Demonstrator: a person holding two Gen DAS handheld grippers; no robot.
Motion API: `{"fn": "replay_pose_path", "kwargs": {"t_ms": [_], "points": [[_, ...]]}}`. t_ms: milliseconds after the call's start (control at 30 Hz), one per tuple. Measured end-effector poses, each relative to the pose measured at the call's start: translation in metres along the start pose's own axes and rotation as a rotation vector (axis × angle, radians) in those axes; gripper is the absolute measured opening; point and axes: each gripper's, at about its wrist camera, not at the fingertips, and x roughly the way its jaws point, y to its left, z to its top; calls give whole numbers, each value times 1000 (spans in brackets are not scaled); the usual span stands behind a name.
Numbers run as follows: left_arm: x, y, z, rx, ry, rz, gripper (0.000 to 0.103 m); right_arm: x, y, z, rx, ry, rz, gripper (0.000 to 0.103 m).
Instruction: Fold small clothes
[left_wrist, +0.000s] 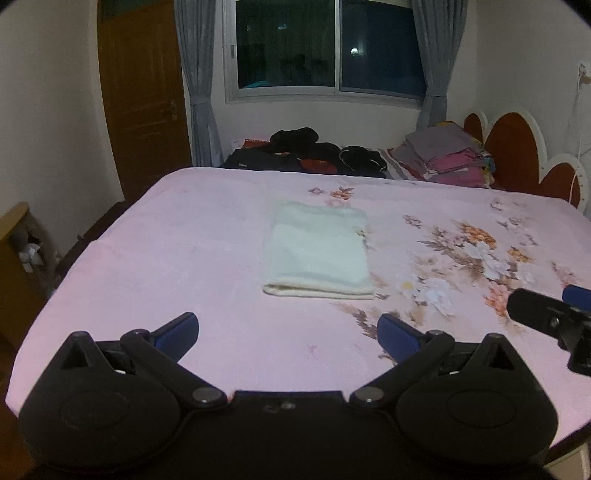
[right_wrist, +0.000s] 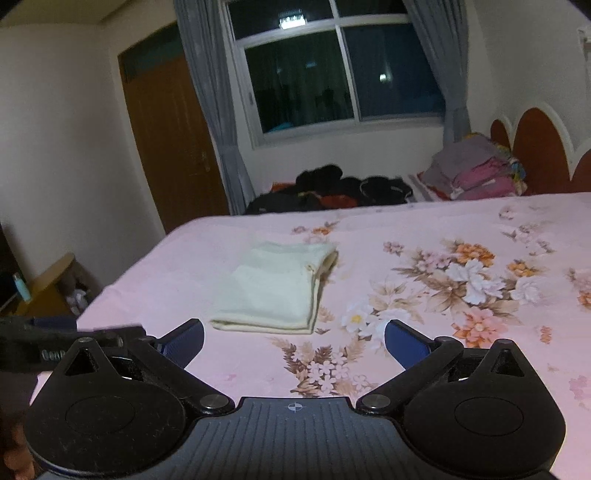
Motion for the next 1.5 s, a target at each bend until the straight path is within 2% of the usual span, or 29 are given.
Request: {"fn": "replay_pose_path", "kwargs": {"t_ms": [100,233,567,1500], "points": [[-15,-2,-4,-8,-22,7,103,-14,4,2,-9,-18,-36,103],[-26,-5,-6,-14,-34,14,103,-29,7,3,-21,-53,-32,103],[-38,0,-10,-47,-31,35,103,-42,11,0,-36,-68,3,103],[-38,6,-12,-77,-13,49,103,-41,10,-1,-37,-67,4,103]]}}
